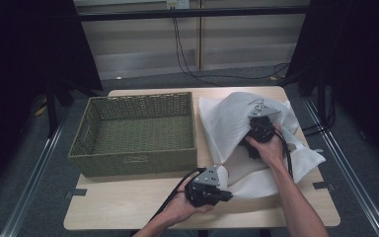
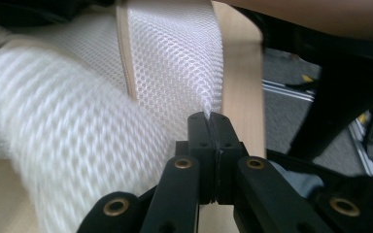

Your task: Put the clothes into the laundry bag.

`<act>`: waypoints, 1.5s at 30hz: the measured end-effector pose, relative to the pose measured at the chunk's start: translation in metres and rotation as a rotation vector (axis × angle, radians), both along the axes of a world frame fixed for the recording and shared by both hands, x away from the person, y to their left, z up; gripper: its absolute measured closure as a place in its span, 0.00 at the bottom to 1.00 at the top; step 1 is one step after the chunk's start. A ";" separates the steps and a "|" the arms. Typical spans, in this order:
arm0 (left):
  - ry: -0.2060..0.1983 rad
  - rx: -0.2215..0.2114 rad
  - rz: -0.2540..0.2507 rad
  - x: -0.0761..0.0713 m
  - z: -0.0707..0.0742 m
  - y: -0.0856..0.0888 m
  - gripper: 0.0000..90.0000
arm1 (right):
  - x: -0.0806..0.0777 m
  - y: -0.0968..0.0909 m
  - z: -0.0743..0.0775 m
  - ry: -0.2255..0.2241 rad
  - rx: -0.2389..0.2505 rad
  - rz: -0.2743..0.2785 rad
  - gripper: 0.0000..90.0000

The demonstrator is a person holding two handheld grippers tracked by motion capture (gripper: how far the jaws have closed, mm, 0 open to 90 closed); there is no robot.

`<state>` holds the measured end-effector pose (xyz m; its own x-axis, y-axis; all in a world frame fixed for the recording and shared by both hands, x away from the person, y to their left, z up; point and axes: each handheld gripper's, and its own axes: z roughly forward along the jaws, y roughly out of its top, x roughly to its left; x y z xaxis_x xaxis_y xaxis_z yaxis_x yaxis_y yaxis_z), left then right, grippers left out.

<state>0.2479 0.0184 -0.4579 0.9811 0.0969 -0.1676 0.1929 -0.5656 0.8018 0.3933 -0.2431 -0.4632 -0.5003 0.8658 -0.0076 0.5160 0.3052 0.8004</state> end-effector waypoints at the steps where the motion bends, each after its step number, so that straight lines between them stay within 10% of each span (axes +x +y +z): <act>1: -0.007 0.000 0.015 0.000 0.000 0.002 1.00 | 0.003 -0.003 -0.001 0.004 0.025 -0.012 0.85; 8: 0.047 -0.021 0.064 0.012 -0.014 0.007 0.97 | -0.011 0.005 -0.008 0.061 0.059 0.080 0.59; 16: 0.059 -0.074 0.092 0.013 -0.005 0.016 0.82 | -0.071 -0.027 0.014 0.054 0.118 0.144 0.41; 24: 0.049 -0.122 0.199 0.030 0.008 0.043 0.75 | -0.117 -0.083 0.035 -0.006 0.120 0.041 0.48; 36: 0.044 -0.109 0.314 0.052 -0.001 0.054 0.68 | -0.107 -0.126 0.012 0.040 0.037 -0.113 0.40; 45: 0.027 -0.066 0.333 0.052 -0.001 0.039 0.44 | -0.115 -0.131 0.005 0.038 0.013 -0.135 0.86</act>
